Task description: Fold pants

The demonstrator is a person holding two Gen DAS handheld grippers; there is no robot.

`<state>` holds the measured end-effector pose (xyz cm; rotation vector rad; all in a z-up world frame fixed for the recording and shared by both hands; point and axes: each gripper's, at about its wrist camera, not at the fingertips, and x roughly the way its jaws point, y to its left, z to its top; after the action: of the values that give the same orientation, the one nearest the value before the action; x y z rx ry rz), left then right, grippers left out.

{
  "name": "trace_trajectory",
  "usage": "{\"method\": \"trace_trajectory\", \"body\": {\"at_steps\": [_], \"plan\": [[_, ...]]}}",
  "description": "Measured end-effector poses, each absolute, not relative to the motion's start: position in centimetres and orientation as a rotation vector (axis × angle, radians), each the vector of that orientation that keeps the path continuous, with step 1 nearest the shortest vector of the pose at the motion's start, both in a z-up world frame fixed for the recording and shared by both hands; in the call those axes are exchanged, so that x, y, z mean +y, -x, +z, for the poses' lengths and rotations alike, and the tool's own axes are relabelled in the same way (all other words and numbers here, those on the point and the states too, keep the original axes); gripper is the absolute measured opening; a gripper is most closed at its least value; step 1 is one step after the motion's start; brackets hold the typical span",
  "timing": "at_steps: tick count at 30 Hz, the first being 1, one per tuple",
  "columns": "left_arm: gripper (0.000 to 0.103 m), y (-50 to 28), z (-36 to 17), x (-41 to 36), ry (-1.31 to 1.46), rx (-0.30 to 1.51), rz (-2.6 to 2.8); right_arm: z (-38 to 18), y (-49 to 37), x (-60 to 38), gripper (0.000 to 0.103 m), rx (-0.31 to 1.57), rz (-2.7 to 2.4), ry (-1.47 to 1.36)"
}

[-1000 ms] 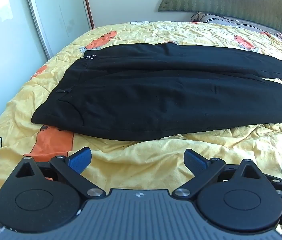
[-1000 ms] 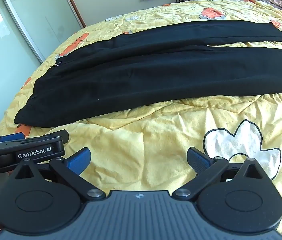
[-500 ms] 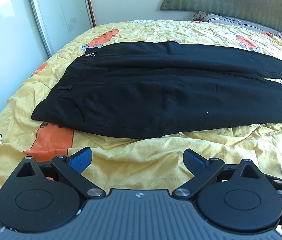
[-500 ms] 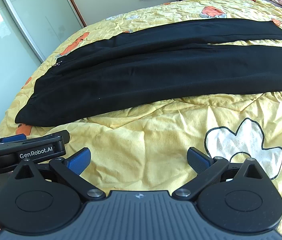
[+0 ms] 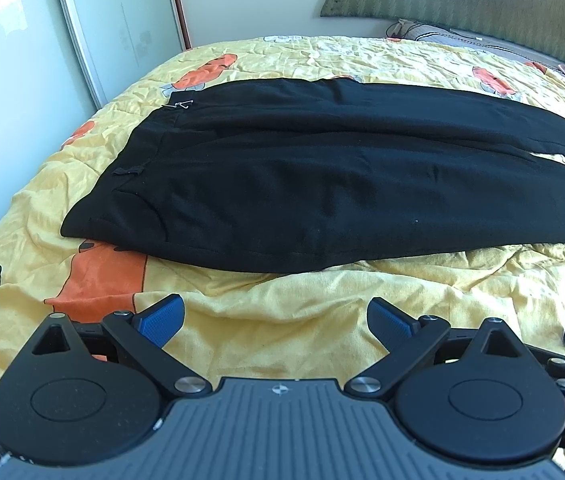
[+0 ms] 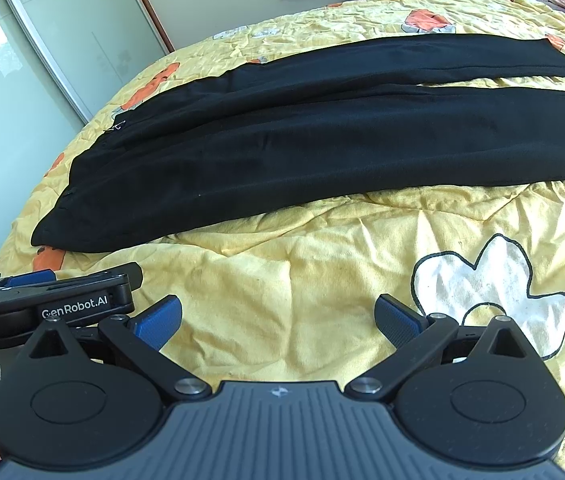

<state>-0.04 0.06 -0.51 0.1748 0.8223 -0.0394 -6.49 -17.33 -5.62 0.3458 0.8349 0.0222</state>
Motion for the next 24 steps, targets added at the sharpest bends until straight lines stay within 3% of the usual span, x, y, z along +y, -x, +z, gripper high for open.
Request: {"method": "trace_trajectory", "body": {"at_steps": [24], "plan": [[0.099,0.13,-0.87,-0.20,-0.175,0.831,-0.047,-5.64,6.52,-17.48,0.103,0.836,0.025,-0.350]]}}
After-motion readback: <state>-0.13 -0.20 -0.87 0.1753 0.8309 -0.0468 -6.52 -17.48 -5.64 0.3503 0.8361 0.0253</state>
